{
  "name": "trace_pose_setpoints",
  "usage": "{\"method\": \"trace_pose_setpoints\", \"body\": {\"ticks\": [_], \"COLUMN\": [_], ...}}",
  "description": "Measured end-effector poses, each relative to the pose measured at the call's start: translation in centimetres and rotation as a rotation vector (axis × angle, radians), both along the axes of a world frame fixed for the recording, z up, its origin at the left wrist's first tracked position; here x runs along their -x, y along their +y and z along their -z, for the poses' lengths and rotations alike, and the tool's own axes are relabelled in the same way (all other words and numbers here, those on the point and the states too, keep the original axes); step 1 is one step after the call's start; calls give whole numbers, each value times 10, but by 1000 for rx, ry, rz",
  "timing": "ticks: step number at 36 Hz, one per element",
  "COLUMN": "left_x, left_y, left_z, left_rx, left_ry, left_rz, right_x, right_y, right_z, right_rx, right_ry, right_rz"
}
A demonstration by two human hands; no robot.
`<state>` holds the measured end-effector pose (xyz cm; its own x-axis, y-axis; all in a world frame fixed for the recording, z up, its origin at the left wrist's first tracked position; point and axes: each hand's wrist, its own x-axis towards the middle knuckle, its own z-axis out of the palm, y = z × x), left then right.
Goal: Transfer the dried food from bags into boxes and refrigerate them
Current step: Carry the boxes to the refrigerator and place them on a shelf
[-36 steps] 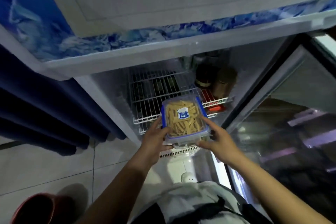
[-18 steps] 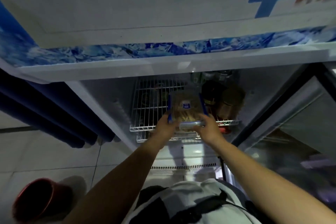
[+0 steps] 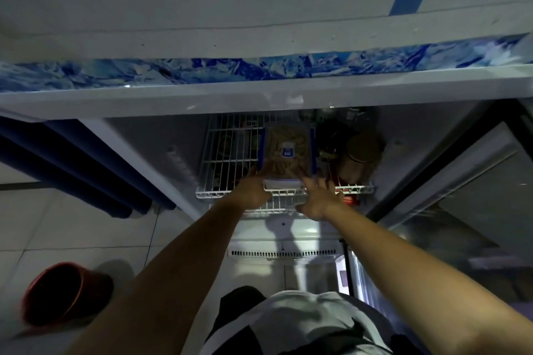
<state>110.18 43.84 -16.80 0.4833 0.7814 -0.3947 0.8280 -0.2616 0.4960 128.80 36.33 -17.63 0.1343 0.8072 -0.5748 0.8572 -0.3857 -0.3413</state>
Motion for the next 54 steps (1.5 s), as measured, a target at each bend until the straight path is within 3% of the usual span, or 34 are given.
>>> {"method": "trace_pose_setpoints", "body": {"ticks": [8,19,24,28,34,38,54], "left_x": [1,10,44,102,222,303,526], "left_y": [-32,-42,-69,-108,-189,-264,-553], "left_z": [23,9,3,-5,-21,-32,-50], "left_rx": [-25,-50,-84,-202,-279,-220,-184], "left_ry": [42,177,7,-15,69,125,34], "left_rz": [-27,17,-64,-112,-399,-640,-1453], "right_x": [18,27,59,104,199,285,578], "right_y": [-18,-28,-52,-72,-104,-141,-285], "right_z": [8,-3,-7,-15,-47,-70,-129], "right_rx": [-32,-52,-194,-255,-316,-311,-253], "right_ry": [-20,-53,-3,9,52,103,461], "right_rz": [93,126,38,-92,-361,-539,-1033]}}
